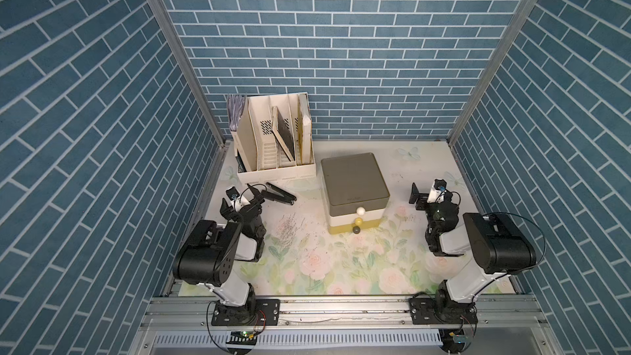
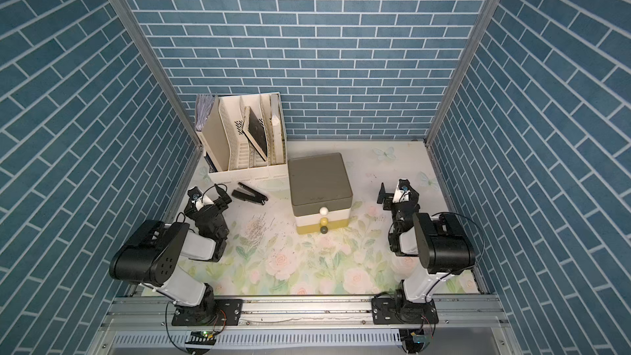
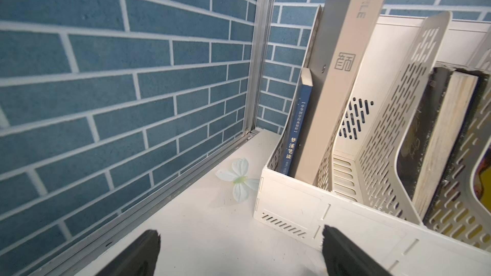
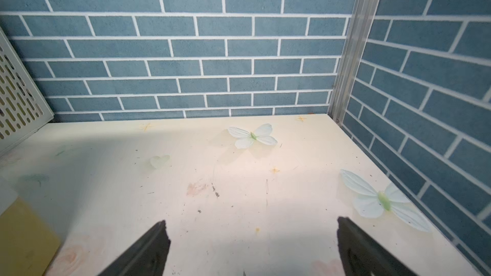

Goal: Take the keys out of the drawer
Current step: Adjust the storage box at the center of the board.

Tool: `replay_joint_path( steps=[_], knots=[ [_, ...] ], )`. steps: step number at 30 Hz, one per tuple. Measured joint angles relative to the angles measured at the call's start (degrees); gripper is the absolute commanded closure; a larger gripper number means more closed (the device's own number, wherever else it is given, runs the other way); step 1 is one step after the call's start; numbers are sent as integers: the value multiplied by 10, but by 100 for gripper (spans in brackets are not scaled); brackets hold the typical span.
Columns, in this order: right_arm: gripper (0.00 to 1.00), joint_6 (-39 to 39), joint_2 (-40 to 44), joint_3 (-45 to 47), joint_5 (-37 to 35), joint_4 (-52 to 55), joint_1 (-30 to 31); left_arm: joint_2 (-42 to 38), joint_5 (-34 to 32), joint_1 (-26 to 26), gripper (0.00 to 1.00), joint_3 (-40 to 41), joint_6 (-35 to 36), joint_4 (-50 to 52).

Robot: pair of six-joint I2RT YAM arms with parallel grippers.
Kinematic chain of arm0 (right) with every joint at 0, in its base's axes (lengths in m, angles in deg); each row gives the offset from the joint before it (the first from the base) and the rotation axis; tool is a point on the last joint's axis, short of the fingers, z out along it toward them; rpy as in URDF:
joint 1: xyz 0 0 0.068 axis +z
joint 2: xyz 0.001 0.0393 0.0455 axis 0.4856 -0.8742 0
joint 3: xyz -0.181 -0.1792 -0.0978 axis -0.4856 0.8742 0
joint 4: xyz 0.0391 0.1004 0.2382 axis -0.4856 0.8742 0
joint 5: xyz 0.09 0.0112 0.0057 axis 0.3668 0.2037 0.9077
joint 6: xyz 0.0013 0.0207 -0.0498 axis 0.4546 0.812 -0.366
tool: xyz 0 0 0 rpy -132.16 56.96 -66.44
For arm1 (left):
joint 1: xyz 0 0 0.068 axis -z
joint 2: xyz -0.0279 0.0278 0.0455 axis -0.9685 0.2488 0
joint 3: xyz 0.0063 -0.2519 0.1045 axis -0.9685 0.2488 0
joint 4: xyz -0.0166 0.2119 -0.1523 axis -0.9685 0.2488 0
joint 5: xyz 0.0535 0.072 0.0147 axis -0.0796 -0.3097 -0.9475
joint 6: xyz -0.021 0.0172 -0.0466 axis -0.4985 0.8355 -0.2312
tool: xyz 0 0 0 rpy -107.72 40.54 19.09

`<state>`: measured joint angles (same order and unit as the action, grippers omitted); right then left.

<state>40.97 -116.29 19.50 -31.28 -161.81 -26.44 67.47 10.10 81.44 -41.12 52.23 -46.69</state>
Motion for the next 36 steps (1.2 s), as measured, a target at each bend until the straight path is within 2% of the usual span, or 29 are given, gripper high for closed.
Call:
replay_joint_path(
  steps=[6,12,36],
  knots=[
    [0,-3,43,27,-12,24,0,-35,62,-3,0,7,22,32],
    [0,-11,54,31,-19,38,0,-41,93,-4,0,9,35,51],
    [0,-15,58,33,-26,50,0,-47,132,-9,0,10,49,77]
  ],
)
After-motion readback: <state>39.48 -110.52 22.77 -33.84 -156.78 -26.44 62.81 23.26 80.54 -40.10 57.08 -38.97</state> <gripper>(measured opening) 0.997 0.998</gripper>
